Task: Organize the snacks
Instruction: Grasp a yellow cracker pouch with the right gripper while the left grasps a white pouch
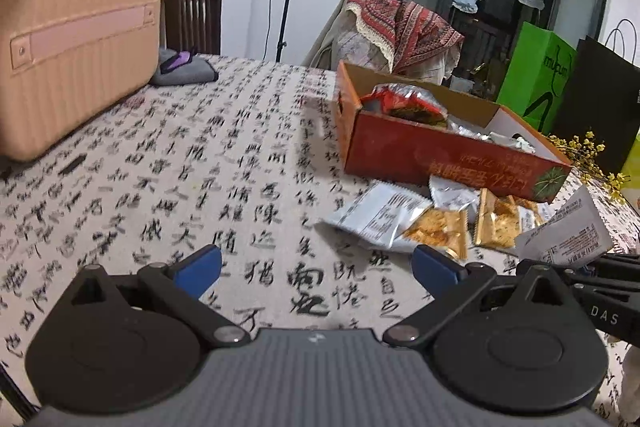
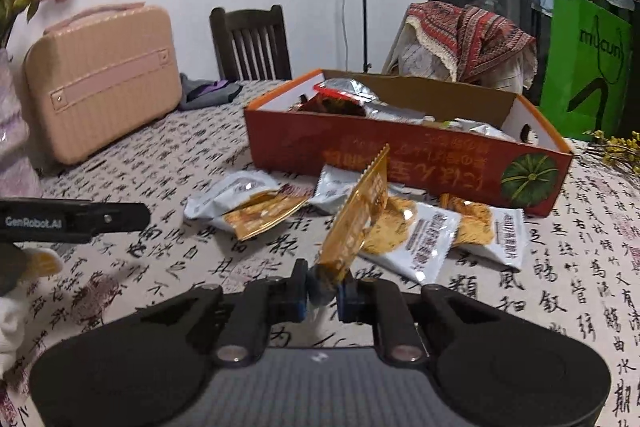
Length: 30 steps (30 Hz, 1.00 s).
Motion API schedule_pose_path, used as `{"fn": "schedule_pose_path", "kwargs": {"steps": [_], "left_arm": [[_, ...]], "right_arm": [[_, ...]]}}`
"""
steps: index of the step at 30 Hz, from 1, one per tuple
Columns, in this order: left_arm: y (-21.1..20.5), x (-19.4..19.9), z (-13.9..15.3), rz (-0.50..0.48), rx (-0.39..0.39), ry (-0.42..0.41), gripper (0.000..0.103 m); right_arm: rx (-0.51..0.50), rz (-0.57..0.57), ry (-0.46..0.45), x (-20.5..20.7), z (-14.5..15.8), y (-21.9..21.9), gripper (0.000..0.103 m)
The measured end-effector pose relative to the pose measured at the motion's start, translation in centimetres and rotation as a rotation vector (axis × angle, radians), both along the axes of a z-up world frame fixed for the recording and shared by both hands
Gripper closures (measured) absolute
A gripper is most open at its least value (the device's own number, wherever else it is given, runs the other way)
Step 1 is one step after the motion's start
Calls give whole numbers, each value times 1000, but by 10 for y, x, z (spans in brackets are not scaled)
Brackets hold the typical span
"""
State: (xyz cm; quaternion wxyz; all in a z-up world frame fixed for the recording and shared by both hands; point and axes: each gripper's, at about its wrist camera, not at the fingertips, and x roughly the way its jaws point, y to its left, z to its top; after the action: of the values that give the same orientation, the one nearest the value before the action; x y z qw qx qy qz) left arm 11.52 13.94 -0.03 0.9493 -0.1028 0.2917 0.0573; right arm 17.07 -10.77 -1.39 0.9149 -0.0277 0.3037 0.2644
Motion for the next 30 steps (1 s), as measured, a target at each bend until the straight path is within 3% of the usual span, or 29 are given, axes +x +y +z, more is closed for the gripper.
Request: {"fn": "schedule_pose_path", "kwargs": {"steps": [6, 10, 16, 23, 28, 30], "left_arm": [[-7, 23, 18, -58, 20, 33, 0], [-17, 47, 20, -103, 92, 65, 0], [-25, 88, 4, -129, 84, 150, 0], [-31, 112, -17, -128, 77, 173, 1], [-25, 113, -22, -149, 18, 164, 28], [-25, 112, -21, -166, 3, 156, 47]], "right_arm": [[19, -43, -15, 3, 4, -13, 90], [32, -78, -26, 5, 7, -26, 90], [44, -130, -39, 7, 12, -44, 90], [47, -164, -39, 8, 11, -60, 90], [53, -175, -32, 10, 8, -65, 90], [55, -175, -32, 11, 8, -66, 90]]}}
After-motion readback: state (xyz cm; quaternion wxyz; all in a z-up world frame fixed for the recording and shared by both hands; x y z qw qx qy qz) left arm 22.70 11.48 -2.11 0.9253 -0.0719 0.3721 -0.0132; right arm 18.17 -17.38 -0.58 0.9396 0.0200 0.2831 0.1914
